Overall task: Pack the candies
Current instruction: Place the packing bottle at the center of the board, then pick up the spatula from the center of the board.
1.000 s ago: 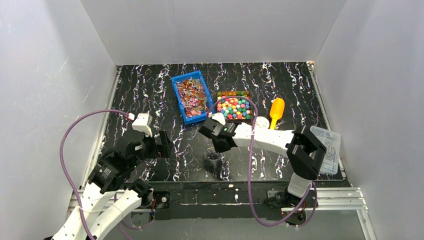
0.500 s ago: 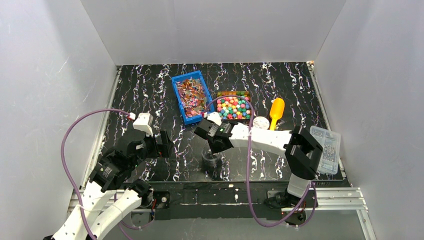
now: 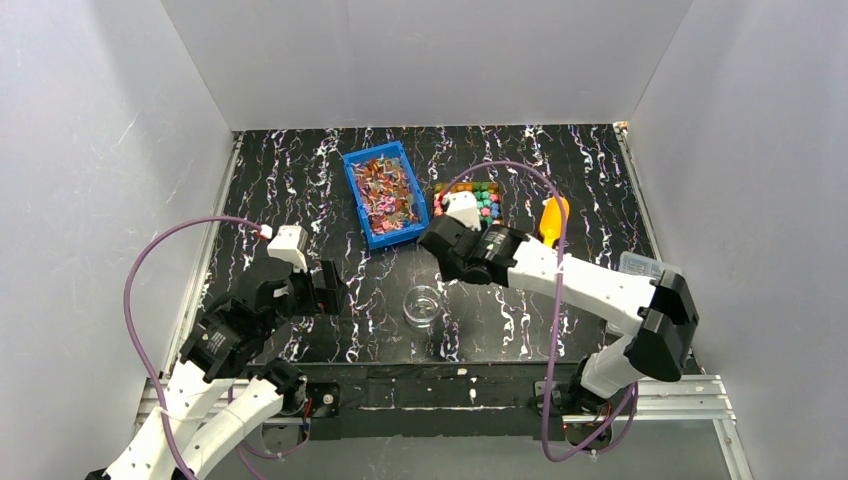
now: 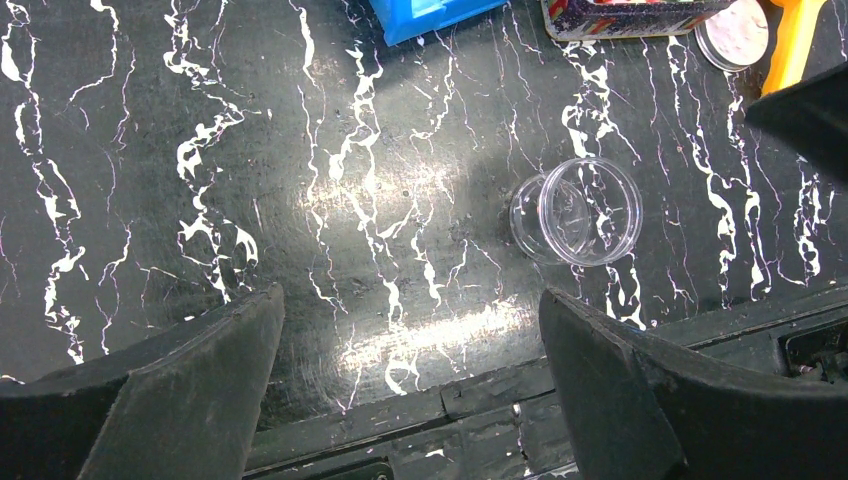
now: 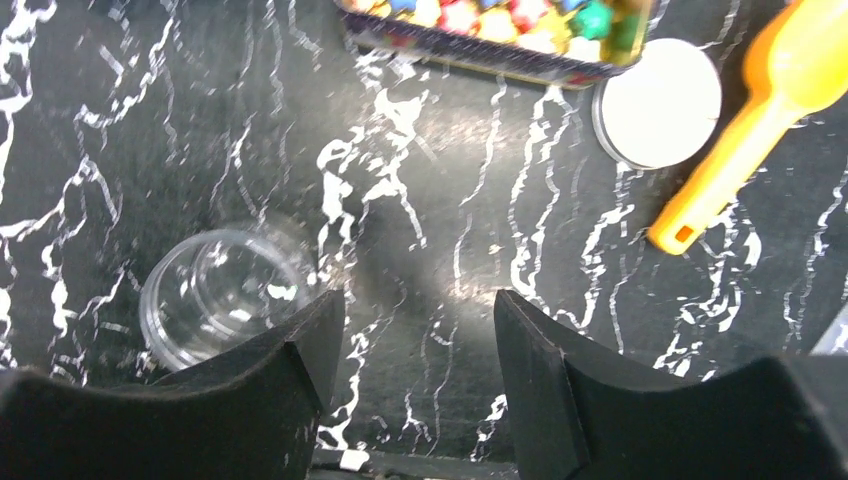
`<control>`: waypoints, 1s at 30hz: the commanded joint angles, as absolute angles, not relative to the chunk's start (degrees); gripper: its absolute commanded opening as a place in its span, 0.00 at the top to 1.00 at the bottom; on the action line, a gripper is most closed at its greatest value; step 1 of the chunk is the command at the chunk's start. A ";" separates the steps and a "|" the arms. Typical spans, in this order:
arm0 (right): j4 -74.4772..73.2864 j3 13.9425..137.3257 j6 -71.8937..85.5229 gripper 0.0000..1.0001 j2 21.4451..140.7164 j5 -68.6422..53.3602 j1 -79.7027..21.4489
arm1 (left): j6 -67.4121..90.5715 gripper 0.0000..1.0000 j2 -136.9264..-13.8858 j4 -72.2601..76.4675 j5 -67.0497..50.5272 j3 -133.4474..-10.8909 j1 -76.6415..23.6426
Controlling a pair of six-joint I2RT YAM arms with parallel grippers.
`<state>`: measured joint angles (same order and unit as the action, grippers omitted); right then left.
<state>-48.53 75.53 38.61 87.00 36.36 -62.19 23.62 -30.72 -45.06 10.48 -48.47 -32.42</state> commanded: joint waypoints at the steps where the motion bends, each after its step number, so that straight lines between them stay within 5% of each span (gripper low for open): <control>1: -48.35 74.28 36.34 0.34 83.38 39.44 -57.03 | 23.17 0.01 -31.20 -45.40 10.49 -47.99 -32.18; 18: -34.52 60.78 30.59 0.21 77.58 30.53 -32.48 | 23.06 0.01 -32.05 -45.38 10.52 -47.99 -32.18; 30: -26.58 55.69 28.87 0.23 80.10 24.67 -19.89 | 23.08 0.01 -32.49 -45.35 10.64 -48.04 -32.17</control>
<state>-31.57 56.21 30.37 79.24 27.57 -23.27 23.62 -31.97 -45.04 10.48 -48.47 -32.42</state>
